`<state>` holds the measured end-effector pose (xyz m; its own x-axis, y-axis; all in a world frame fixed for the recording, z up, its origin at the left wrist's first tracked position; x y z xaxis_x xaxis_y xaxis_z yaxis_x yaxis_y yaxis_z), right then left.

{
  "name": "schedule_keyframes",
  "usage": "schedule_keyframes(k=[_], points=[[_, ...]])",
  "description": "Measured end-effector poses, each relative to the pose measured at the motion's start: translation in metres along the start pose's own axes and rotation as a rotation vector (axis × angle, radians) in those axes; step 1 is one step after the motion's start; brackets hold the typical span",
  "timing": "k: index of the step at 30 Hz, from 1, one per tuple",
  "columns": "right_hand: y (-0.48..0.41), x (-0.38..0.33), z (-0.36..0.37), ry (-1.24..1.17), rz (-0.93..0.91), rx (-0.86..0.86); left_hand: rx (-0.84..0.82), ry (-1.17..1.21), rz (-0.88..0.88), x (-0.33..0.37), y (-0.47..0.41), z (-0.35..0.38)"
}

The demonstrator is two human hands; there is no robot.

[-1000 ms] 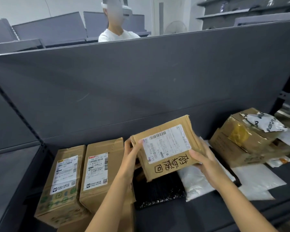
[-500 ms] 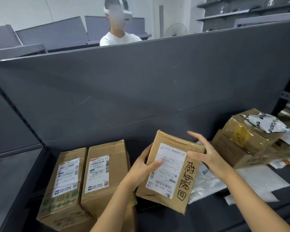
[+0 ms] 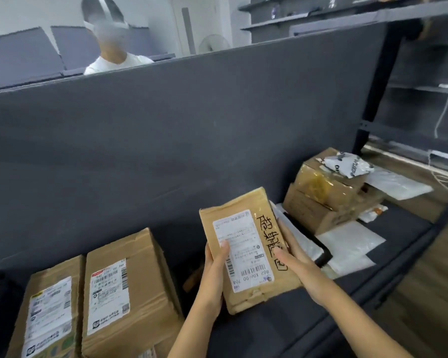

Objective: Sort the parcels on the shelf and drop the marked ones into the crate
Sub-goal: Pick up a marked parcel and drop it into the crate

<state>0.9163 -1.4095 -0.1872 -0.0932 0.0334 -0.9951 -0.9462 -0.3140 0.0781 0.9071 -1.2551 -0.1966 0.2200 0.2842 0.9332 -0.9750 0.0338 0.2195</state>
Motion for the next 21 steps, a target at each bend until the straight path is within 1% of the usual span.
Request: schedule_keyframes(k=[3, 5, 6, 8, 10, 11, 12, 15, 16, 18, 21], points=[[0.033, 0.009, -0.035, -0.058, 0.061, 0.097, -0.024, -0.072, 0.000, -0.007, -0.002, 0.009], [0.060, 0.007, -0.047, -0.014, 0.113, 0.082, -0.064, -0.214, 0.000, 0.005, -0.008, 0.009], [0.073, 0.006, -0.050, 0.014, 0.146, 0.065, -0.151, -0.302, -0.032, 0.008, -0.012, 0.014], [0.097, 0.010, -0.056, 0.069, 0.222, 0.054, -0.425, -0.485, -0.153, -0.001, -0.008, 0.037], [0.123, 0.011, -0.061, 0.094, 0.264, 0.084, -0.676, -0.567, -0.243, -0.020, 0.013, 0.068], [0.136, 0.009, -0.067, 0.098, 0.263, 0.138, -0.750, -0.542, -0.263, -0.030, 0.023, 0.084], [0.151, 0.005, -0.078, 0.087, 0.245, 0.233, -0.787, -0.505, -0.284, -0.041, 0.030, 0.097], [0.222, 0.002, -0.123, 0.048, 0.188, 0.680, -0.815, -0.427, -0.321, -0.073, 0.045, 0.128], [0.251, 0.009, -0.132, 0.026, 0.187, 0.791, -0.819, -0.412, -0.329, -0.084, 0.049, 0.136], [0.298, 0.037, -0.134, -0.053, 0.210, 0.898, -0.848, -0.441, -0.327, -0.103, 0.058, 0.154], [0.344, 0.087, -0.116, -0.211, 0.278, 0.971, -0.956, -0.530, -0.334, -0.133, 0.081, 0.187]])
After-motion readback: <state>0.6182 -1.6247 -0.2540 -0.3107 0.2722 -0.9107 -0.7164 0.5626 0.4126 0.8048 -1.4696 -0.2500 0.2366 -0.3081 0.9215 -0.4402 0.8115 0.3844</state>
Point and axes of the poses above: each hand's wrist, its own y-axis away from the middle knuckle, its own z-axis out of the palm, x = y × z, the point moved 10 cm from there along -y, towards the middle knuckle, and after that the axes turned 2 degrees about y, right-handed, at the moved point
